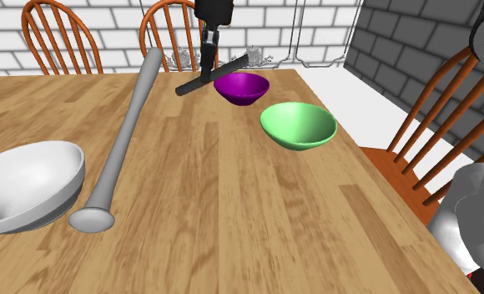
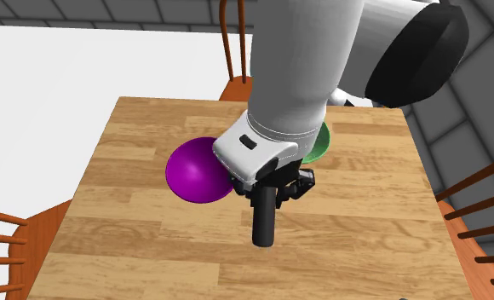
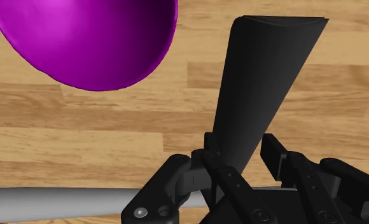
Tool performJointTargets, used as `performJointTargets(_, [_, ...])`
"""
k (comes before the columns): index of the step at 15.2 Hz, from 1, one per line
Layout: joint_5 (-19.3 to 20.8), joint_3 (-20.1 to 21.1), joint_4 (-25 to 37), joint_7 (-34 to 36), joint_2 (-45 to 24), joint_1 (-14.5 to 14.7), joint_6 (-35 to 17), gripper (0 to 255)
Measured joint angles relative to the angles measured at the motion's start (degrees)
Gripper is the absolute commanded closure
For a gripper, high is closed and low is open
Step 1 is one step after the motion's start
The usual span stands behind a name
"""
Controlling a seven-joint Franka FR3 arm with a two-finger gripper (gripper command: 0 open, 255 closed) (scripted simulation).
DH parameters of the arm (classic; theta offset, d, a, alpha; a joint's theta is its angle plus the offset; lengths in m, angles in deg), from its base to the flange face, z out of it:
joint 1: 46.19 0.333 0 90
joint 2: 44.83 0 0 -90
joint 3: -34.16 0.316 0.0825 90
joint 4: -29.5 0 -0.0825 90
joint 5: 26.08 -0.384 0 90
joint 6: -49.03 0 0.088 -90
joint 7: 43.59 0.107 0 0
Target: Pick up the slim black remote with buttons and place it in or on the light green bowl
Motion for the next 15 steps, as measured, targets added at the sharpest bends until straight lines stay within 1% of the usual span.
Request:
performJointTargets(1, [-0.49,-0.13,-4.52,-0.42,3.4,-0.32,-1.13,255])
performJointTargets(4, [-1.63,-0.51,-15.06,-1.41,11.7,-0.81,-3.31,255])
performJointTargets(7, [-2.52,-1.15,-23.57,-2.69,18.72,-1.19,-4.76,255])
performJointTargets(12, [-3.42,-2.83,-34.73,-5.12,29.81,-1.75,-4.55,255])
performJointTargets(15, [-3.62,-3.78,-40.39,-6.19,36.48,-1.93,-3.4,255])
